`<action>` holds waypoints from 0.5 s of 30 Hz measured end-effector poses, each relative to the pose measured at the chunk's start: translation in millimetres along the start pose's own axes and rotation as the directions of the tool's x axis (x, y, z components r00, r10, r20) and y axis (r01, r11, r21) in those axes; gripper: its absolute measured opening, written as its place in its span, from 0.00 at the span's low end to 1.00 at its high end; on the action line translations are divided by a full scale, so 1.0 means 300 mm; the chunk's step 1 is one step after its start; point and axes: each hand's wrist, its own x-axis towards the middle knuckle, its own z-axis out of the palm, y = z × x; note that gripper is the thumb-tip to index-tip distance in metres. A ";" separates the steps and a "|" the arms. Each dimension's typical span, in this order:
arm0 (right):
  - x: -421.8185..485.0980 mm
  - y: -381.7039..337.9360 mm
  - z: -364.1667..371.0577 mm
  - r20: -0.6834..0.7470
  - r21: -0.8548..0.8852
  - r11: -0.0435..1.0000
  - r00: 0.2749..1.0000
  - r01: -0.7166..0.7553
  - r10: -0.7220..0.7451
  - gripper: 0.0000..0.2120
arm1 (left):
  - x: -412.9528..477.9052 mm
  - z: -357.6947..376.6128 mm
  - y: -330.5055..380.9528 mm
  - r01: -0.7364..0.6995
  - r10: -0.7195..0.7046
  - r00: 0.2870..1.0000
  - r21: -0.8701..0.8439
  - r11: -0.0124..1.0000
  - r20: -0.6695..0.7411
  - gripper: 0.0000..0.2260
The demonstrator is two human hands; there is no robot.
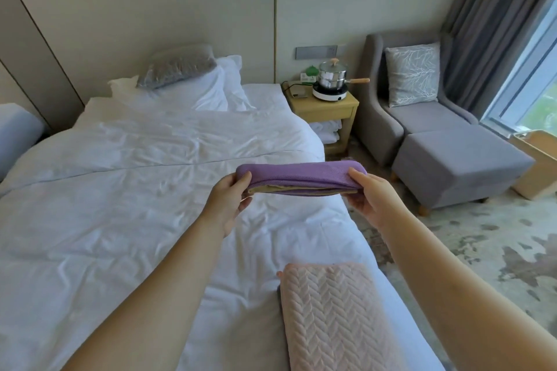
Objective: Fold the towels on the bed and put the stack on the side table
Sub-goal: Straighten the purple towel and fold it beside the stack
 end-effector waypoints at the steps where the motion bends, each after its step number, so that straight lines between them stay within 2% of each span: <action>1: -0.037 0.021 -0.033 -0.017 0.007 1.000 1.000 0.000 0.001 0.08 | -0.039 0.007 -0.027 0.010 -0.010 1.000 -0.001 1.000 0.011 0.04; 4: -0.175 0.106 -0.134 -0.094 0.002 0.999 0.995 -0.036 0.036 0.07 | -0.184 0.015 -0.139 0.060 -0.060 0.997 0.006 0.998 0.039 0.04; 9: -0.439 0.325 -0.315 -0.256 -0.059 0.975 0.947 -0.215 0.194 0.05 | -0.470 -0.008 -0.378 0.152 -0.161 0.982 0.094 0.984 0.103 0.06; 15: -0.622 0.513 -0.456 -0.290 -0.024 0.954 0.915 -0.299 0.279 0.06 | -0.683 -0.016 -0.552 0.220 -0.232 0.966 0.106 0.970 0.111 0.04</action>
